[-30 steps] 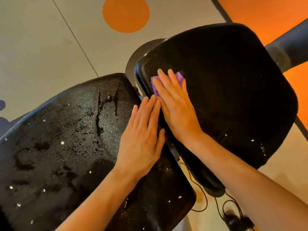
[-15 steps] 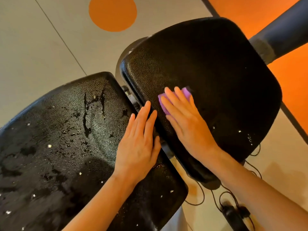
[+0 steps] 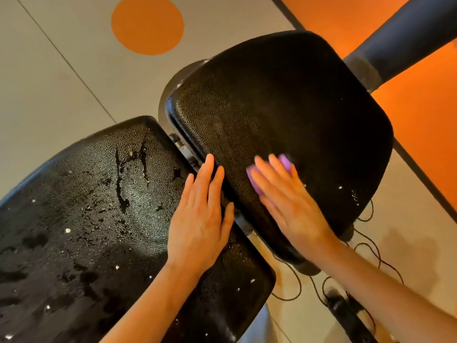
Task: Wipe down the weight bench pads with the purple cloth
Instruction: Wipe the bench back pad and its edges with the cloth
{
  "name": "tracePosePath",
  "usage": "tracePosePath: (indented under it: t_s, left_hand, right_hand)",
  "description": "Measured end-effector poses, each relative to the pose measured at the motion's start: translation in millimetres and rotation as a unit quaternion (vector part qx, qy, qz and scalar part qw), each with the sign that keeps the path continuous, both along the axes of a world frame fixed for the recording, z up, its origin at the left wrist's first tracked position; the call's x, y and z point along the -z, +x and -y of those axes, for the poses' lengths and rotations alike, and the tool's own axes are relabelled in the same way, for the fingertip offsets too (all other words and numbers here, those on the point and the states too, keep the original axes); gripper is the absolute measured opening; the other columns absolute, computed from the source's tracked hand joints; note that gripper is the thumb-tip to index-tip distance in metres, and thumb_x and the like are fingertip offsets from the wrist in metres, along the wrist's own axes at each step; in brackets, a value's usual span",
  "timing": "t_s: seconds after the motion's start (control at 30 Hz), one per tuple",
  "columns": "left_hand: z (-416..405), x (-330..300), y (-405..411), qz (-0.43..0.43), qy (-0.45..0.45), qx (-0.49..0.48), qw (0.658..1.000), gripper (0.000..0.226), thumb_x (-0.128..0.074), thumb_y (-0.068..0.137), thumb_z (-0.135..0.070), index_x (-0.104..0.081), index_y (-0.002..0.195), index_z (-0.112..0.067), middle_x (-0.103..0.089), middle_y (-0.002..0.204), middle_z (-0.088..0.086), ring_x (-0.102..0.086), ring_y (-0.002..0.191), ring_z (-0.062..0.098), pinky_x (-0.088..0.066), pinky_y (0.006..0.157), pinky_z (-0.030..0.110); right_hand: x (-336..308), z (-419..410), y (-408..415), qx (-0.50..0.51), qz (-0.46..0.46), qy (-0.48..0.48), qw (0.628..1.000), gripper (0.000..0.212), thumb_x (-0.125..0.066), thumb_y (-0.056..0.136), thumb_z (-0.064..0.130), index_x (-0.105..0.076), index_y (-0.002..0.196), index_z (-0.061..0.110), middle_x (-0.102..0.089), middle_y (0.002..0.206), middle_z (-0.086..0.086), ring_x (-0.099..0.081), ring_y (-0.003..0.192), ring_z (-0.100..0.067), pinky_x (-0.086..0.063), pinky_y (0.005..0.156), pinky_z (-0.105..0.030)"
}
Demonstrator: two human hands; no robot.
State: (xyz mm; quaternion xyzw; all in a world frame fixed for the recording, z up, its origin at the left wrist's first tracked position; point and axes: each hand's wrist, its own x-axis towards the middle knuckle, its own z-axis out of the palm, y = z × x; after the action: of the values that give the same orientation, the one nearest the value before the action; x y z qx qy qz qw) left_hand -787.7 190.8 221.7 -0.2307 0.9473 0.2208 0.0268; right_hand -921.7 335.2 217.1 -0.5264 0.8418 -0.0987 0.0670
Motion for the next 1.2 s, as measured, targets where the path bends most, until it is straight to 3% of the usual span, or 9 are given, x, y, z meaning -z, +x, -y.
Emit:
tracePosePath:
  t_s: [0.1, 0.2, 0.3, 0.4, 0.53, 0.73, 0.87, 0.97, 1.2]
  left_hand:
    - [-1, 2, -1, -0.005, -0.015, 0.000, 1.000, 0.068, -0.047, 0.099, -0.047, -0.030, 0.150, -0.006, -0.015, 0.162, 0.012, -0.018, 0.150, 0.021, -0.009, 0.124, 0.033]
    - [-2, 3, -1, -0.005, -0.026, 0.006, 1.000, 0.077, -0.043, 0.096, -0.059, -0.028, 0.150, -0.006, -0.014, 0.162, 0.012, -0.018, 0.150, 0.021, -0.013, 0.123, 0.036]
    - [-2, 5, -2, 0.002, -0.036, 0.004, 0.999, 0.083, -0.042, 0.092, -0.065, -0.028, 0.150, -0.008, -0.014, 0.163, 0.010, -0.017, 0.150, 0.020, -0.010, 0.123, 0.035]
    - [-2, 6, -1, -0.003, -0.036, 0.002, 0.999, 0.085, -0.043, 0.090, -0.066, -0.029, 0.150, -0.008, -0.014, 0.163, 0.009, -0.016, 0.150, 0.019, -0.009, 0.123, 0.035]
    - [-6, 4, -3, 0.003, -0.021, -0.015, 1.000, 0.089, -0.042, 0.088, -0.068, -0.028, 0.150, -0.007, -0.013, 0.163, 0.008, -0.012, 0.151, 0.019, -0.004, 0.123, 0.035]
    - [-25, 8, -6, -0.010, -0.018, -0.012, 1.000, 0.087, -0.043, 0.088, -0.066, -0.027, 0.151, -0.008, -0.014, 0.163, 0.006, -0.016, 0.150, 0.017, -0.007, 0.122, 0.032]
    - [-24, 8, -7, -0.016, -0.016, -0.012, 1.000, 0.086, -0.043, 0.088, -0.065, -0.028, 0.151, -0.007, -0.016, 0.163, 0.006, -0.017, 0.150, 0.016, -0.012, 0.122, 0.035]
    - [-23, 6, -6, -0.012, -0.002, -0.019, 1.000, 0.087, -0.043, 0.088, -0.066, -0.027, 0.151, -0.009, -0.014, 0.163, 0.004, -0.015, 0.150, 0.015, -0.009, 0.122, 0.032]
    - [-24, 8, -5, -0.014, -0.017, -0.018, 1.000, 0.086, -0.043, 0.089, -0.066, -0.027, 0.151, -0.009, -0.015, 0.163, 0.003, -0.017, 0.149, 0.015, -0.012, 0.122, 0.035]
  right_hand:
    - [2, -18, 5, -0.022, -0.011, -0.005, 1.000, 0.050, -0.028, 0.102, 0.025, -0.018, 0.150, 0.018, -0.018, 0.159, -0.001, -0.019, 0.146, -0.022, -0.020, 0.117, -0.040]
    - [0, 51, -34, 0.007, 0.000, -0.027, 1.000, 0.045, -0.037, 0.099, 0.019, -0.039, 0.142, 0.007, -0.037, 0.151, -0.010, -0.031, 0.141, -0.028, -0.027, 0.116, -0.047]
    - [0, 105, -65, 0.054, 0.024, -0.037, 0.998, 0.045, -0.034, 0.101, 0.020, -0.037, 0.144, 0.009, -0.033, 0.154, -0.008, -0.024, 0.145, -0.026, -0.021, 0.118, -0.049]
    - [3, 59, -48, 0.030, 0.012, -0.026, 0.999, 0.046, -0.036, 0.101, 0.017, -0.036, 0.145, 0.009, -0.032, 0.154, -0.007, -0.022, 0.145, -0.024, -0.018, 0.120, -0.044]
    - [-7, -35, -3, 0.033, 0.007, -0.001, 0.999, 0.043, -0.028, 0.103, 0.022, -0.038, 0.143, 0.009, -0.042, 0.148, -0.011, -0.035, 0.139, -0.029, -0.023, 0.117, -0.042]
    - [6, 70, -75, 0.103, 0.066, -0.061, 0.991, 0.043, -0.036, 0.102, 0.018, -0.039, 0.143, 0.010, -0.034, 0.153, -0.009, -0.023, 0.145, -0.025, -0.019, 0.119, -0.049]
    - [5, 5, -46, 0.054, 0.057, -0.050, 0.996, 0.045, -0.034, 0.100, 0.017, -0.037, 0.145, 0.008, -0.033, 0.153, -0.010, -0.022, 0.145, -0.024, -0.020, 0.119, -0.047]
    - [-2, -40, -23, 0.026, 0.063, -0.041, 0.997, 0.045, -0.037, 0.098, 0.019, -0.041, 0.142, 0.009, -0.039, 0.150, -0.009, -0.030, 0.142, -0.026, -0.031, 0.113, -0.051]
    - [12, 63, -106, 0.118, 0.075, -0.070, 0.988, 0.044, -0.028, 0.102, 0.023, -0.037, 0.144, 0.012, -0.033, 0.153, -0.008, -0.022, 0.145, -0.023, -0.017, 0.119, -0.048]
